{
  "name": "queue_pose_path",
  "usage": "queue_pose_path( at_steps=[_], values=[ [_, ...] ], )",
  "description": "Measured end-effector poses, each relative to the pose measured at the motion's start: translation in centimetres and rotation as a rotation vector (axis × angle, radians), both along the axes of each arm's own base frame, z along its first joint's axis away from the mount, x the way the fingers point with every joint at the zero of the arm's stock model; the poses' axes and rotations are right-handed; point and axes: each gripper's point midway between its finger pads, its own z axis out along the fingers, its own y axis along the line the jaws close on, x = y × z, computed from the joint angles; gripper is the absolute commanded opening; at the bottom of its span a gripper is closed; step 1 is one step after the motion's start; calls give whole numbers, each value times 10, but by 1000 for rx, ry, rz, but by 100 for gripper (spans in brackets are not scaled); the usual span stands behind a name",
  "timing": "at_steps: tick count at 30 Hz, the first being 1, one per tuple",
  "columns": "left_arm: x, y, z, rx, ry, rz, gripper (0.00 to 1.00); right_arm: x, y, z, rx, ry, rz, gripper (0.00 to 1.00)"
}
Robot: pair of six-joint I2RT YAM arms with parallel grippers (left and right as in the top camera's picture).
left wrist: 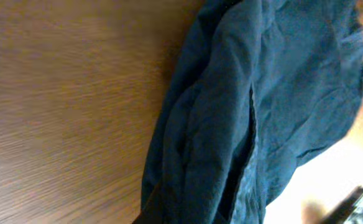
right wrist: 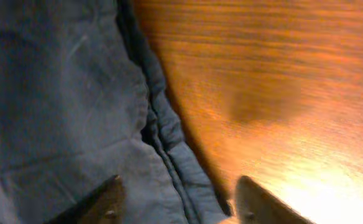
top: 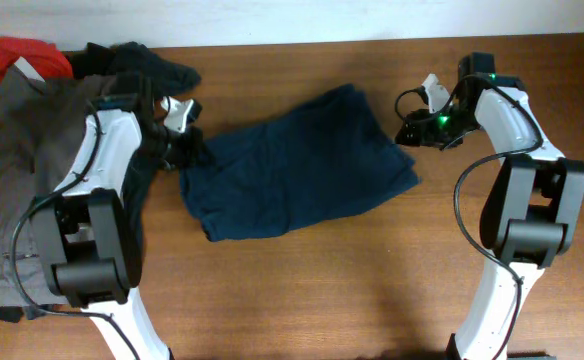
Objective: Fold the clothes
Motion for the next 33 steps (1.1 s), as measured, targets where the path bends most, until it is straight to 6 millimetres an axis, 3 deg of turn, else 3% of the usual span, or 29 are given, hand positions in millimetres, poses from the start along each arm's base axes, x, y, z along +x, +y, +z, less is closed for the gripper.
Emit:
queue_pose_path(
  at_steps=[3, 18, 25, 28, 33],
  values=[
    [5, 12, 10, 96, -22, -15, 1, -1, 13, 3, 43, 0, 23, 4],
    [53, 52, 21, 342, -217, 11, 0, -4, 107, 11, 103, -56, 215, 4],
    [67, 64, 33, 410, -277, 24, 0, 0, 108, 4, 79, -65, 217, 4],
    [76, 66, 45, 426, -314, 29, 0, -2, 107, -14, 75, -28, 215, 4],
    [78, 67, 48, 430, -321, 32, 0, -3, 108, -43, 92, 14, 212, 4]
  ],
)
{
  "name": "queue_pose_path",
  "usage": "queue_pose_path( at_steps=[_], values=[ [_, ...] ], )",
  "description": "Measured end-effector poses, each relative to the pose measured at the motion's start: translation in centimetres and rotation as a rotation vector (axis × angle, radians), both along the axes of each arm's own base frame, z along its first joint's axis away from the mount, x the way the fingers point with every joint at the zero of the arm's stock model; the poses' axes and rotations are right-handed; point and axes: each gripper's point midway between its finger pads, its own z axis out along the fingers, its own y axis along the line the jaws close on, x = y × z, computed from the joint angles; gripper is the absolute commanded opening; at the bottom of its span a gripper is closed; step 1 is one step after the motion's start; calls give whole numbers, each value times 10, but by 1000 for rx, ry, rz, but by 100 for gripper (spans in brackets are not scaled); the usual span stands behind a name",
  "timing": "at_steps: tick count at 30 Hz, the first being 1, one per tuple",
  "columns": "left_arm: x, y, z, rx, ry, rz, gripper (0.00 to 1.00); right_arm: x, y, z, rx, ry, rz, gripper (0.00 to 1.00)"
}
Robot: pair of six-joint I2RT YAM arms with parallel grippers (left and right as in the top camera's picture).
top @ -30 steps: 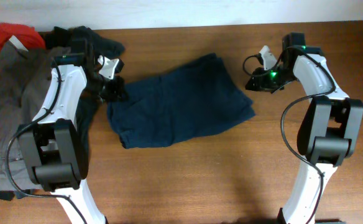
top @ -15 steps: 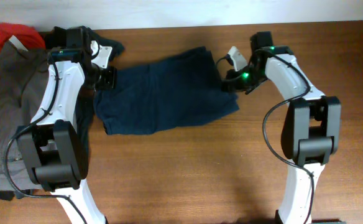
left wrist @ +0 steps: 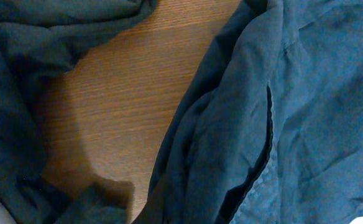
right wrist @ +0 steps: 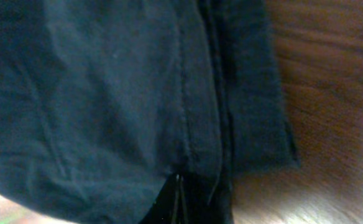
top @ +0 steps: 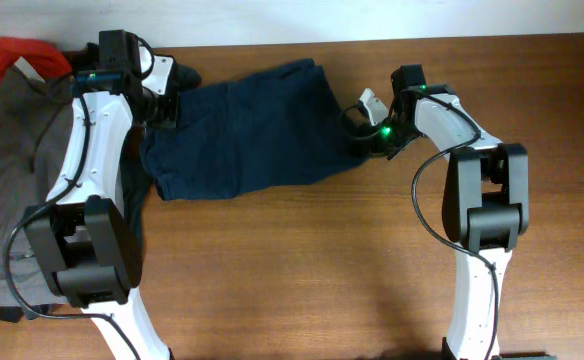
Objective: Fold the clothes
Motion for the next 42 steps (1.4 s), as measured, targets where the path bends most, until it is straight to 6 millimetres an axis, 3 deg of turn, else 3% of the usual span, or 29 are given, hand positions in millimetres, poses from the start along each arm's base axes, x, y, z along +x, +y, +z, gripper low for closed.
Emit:
queue_pose_path(
  at_steps=[9, 16, 21, 30, 37, 42],
  values=[
    [1, -10, 2, -42, -4, 3, 0, 10, 2, -1, 17, -19, -36, 4],
    [25, -51, 16, -115, -100, 36, 0, 10, 3, -1, 40, 6, -60, 4],
    [25, -83, 19, -159, -104, 45, 0, 8, 4, -2, 42, 23, -60, 4],
    [22, -95, 18, -202, -76, 103, 0, 2, 8, 0, 68, 57, -58, 4],
    [-6, -92, 4, -175, 53, 104, 0, 11, 7, 12, 61, 30, -58, 4],
    [-39, -89, -9, -131, 186, 63, 0, 56, 5, 50, 43, -146, -61, 4]
  ],
)
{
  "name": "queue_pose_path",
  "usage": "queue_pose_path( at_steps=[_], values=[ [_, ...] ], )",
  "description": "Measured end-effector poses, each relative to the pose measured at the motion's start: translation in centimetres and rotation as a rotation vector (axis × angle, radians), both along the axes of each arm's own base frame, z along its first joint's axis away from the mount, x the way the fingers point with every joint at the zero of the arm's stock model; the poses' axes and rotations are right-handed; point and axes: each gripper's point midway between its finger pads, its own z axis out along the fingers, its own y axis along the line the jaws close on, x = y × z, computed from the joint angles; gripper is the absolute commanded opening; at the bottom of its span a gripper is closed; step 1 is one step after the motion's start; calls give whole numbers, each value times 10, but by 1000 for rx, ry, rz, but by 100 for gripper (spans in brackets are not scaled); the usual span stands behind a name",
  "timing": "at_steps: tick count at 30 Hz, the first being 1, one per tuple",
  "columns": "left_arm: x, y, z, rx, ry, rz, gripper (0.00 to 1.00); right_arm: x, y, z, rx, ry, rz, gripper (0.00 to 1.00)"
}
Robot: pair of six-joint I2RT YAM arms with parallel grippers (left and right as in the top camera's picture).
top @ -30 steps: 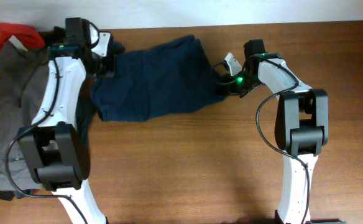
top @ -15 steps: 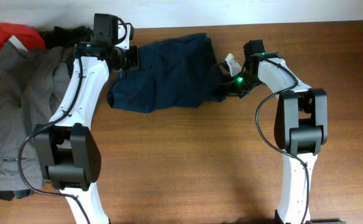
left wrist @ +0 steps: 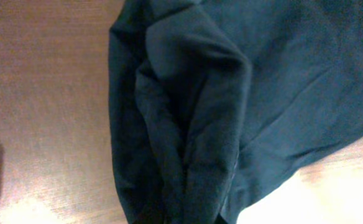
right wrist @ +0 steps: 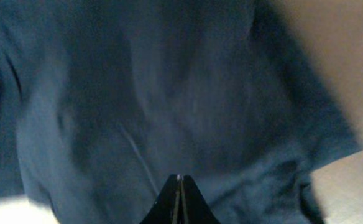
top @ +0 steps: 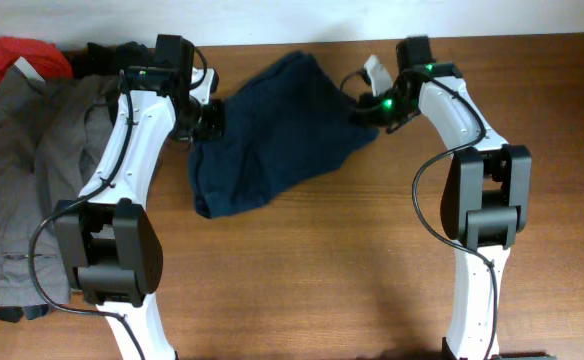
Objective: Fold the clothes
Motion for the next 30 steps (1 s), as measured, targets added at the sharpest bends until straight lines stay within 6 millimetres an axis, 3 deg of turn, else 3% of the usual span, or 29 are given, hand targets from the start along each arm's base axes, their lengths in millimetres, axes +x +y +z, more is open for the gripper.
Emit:
queue_pose_path(
  at_steps=[7, 12, 19, 30],
  values=[
    [-43, 2, -8, 26, 160, -91, 0, 39, -2, 19, -32, -187, -15, 4],
    [-56, -10, -6, -34, 192, -168, 0, 52, 5, 21, -68, -258, -15, 4],
    [-55, -16, -4, -65, 178, -199, 0, 45, 19, -3, -88, -215, 11, 4],
    [-40, -19, -1, -76, 115, -208, 0, 25, 6, -44, -171, -80, -1, 4]
  ],
)
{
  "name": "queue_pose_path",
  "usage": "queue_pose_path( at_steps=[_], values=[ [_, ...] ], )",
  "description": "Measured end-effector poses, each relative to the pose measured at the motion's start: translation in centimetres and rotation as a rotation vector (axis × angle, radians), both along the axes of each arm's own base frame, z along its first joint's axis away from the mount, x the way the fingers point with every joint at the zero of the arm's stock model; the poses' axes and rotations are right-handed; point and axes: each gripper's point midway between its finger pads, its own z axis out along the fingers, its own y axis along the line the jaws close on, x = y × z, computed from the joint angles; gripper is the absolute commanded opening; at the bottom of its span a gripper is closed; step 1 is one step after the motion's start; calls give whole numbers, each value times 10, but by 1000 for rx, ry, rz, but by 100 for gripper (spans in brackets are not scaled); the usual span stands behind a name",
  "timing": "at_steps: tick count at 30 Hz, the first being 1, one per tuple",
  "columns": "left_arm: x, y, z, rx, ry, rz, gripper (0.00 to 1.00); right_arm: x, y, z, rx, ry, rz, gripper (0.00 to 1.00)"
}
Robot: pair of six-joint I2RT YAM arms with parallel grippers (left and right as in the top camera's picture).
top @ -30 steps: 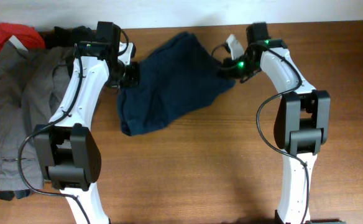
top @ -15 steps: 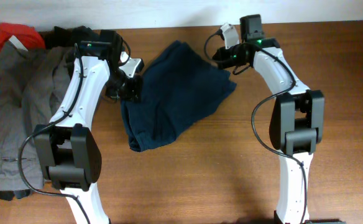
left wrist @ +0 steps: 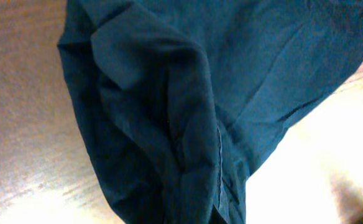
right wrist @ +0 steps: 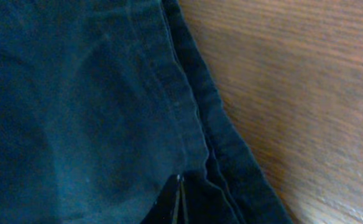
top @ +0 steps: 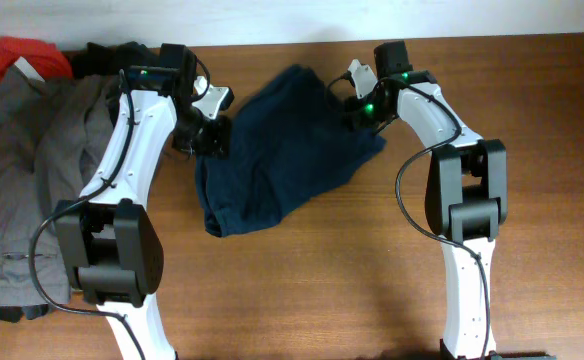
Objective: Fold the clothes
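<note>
A dark blue garment [top: 282, 145] lies crumpled at the back middle of the wooden table. My left gripper [top: 212, 135] is shut on its left edge, and the left wrist view shows bunched blue cloth [left wrist: 169, 112] running into the jaws, which are hidden. My right gripper [top: 357, 110] is shut on the garment's upper right corner; its closed dark fingertips [right wrist: 178, 199] pinch the cloth beside a stitched hem [right wrist: 194, 118].
A pile of grey clothes [top: 32, 170] covers the table's left side, with a red item [top: 27, 55] and a black item [top: 137, 60] at the back left corner. Bare wood [top: 302, 290] stretches across the front and the right.
Both grippers stay shut on the blue garment. The right gripper moved a little left and down, the left gripper slightly right and down. The cloth now lies more bunched and hangs lower.
At first the garment lay spread mid-table with both grippers at its ends, the right one open. Then both were shut on it and it sat stretched toward the back left. Afterwards it was shifted right and gathered, and now lies crumpled between both grippers.
</note>
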Motion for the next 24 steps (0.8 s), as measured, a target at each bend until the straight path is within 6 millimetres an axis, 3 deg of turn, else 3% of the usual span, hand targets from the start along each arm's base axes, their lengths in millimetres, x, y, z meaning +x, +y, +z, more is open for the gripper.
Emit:
queue_pose_path(
  at_steps=[8, 17, 24],
  values=[
    [30, 1, 4, 15, -127, 8, 0, -34, -22, -6, -110, 189, -108, 4],
    [91, 24, 21, 137, -377, 137, 0, -81, -38, -8, -173, 424, -240, 4],
    [100, 30, 25, 171, -417, 176, 0, -86, -38, -6, -171, 450, -258, 4]
  ],
)
